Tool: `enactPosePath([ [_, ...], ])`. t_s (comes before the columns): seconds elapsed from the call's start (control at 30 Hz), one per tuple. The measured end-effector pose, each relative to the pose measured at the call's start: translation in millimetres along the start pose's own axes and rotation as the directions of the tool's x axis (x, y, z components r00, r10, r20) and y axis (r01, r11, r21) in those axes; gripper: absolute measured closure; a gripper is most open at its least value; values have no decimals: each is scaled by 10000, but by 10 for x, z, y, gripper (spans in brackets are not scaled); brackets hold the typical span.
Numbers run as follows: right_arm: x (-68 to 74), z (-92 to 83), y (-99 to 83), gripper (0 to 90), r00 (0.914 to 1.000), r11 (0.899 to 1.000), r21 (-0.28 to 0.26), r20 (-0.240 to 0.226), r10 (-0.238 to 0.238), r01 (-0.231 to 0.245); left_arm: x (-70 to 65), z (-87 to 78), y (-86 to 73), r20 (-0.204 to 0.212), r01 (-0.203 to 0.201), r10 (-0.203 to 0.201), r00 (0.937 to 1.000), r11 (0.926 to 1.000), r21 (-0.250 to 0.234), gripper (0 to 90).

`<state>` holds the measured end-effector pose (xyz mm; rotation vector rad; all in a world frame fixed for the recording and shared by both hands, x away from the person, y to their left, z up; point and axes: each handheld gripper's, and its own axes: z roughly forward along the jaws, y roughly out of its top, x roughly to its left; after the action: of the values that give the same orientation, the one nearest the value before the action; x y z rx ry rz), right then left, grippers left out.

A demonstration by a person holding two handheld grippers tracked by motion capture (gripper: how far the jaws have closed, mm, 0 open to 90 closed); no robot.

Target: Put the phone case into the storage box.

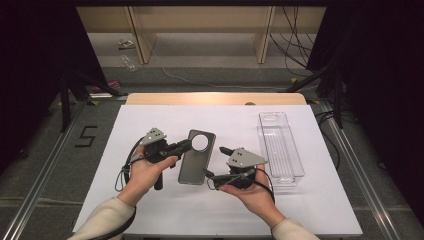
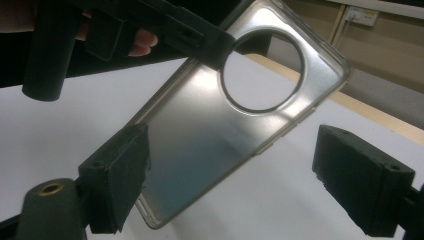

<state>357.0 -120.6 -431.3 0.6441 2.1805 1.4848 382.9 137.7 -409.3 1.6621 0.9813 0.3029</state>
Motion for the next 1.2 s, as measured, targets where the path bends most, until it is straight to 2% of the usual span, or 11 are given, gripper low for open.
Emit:
enactPosePath([
  [0.43,-102,-23,17,172,9952,9960,-290,466,864,-851,-14,-32,-15,-48,-250,249,9997,9991,-342,813],
  [0.8,-187,-34,53,194,9894,9917,-511,791,1221,-1183,-52,-31,-20,15,-440,441,9990,9979,-482,813],
  [1.2,-266,-26,63,200,9754,9773,-824,877,2021,-1951,-65,-30,-19,19,-560,562,9984,9963,-652,813],
])
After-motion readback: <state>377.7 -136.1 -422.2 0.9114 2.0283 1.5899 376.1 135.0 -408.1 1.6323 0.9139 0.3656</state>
